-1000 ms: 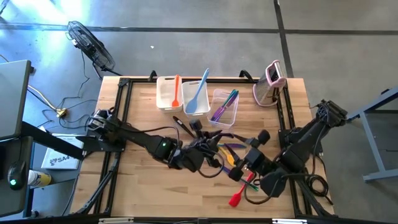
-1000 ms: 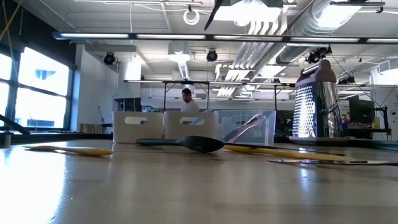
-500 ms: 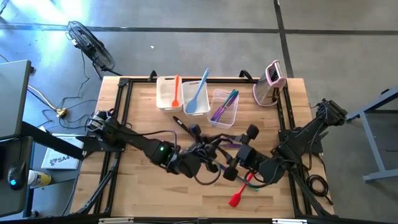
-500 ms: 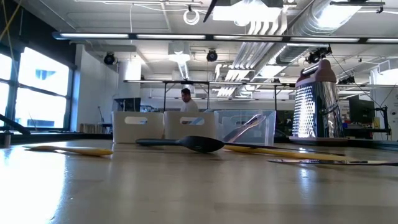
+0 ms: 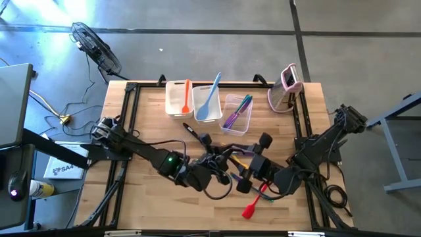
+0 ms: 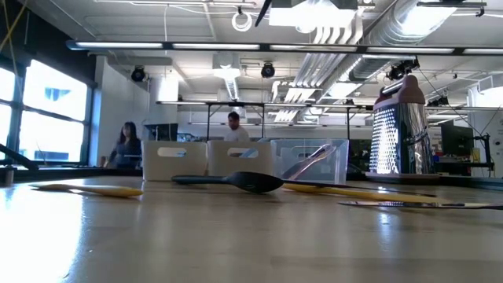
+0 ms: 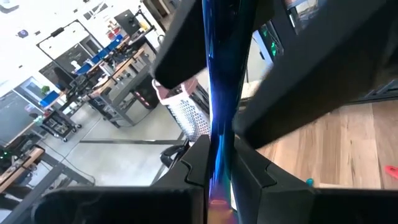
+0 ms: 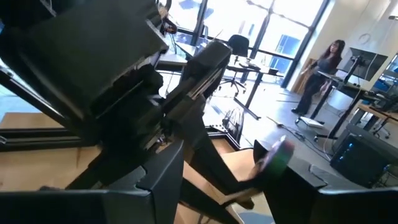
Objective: Pick & Place Kitchen Items
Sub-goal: Put the purple table knife into the transparent bin
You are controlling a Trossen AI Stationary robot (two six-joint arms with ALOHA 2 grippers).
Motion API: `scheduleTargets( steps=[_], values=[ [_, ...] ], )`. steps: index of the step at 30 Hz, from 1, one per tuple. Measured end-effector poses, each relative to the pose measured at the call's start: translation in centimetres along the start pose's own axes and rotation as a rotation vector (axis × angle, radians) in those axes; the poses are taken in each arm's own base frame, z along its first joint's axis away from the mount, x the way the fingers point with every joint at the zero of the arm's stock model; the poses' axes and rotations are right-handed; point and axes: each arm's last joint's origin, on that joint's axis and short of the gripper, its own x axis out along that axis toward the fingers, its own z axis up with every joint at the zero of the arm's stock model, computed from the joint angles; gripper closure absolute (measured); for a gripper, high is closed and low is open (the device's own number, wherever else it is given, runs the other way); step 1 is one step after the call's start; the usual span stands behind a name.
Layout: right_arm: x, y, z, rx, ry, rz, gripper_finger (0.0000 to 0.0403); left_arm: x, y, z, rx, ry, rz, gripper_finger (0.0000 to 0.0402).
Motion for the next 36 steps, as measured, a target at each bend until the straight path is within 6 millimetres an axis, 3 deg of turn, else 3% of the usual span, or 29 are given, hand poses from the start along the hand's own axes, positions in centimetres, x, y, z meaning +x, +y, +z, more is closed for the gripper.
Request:
scheduleTargets(
  steps=[5,12,23,31,36],
  values=[
    [0.0,0.0,-0.1,-0.007,0.005,-0.004,0.0246,0.0,0.0,0.0,-0.003,-0.001,0.001,0.0371],
    [0.0,0.0,-0.1,-0.013,0.007,-0.005,0.0384,0.0,0.0,0.0,0.0,-0.002,0.0,0.0371],
    [0.0,0.0,-0.4,-0.044,0.021,0.002,0.0397,0.1,0.0,0.0,0.02,0.0,-0.006,0.0371],
    [0.0,0.0,-0.6,-0.074,0.032,0.002,0.0399,0.1,0.0,0.0,0.027,0.0,0.0,0.0272],
    [-0.2,0.0,-1.3,-0.076,0.062,-0.004,0.0399,0.1,0.1,-0.1,0.042,0.009,0.004,0.0236]
  ],
)
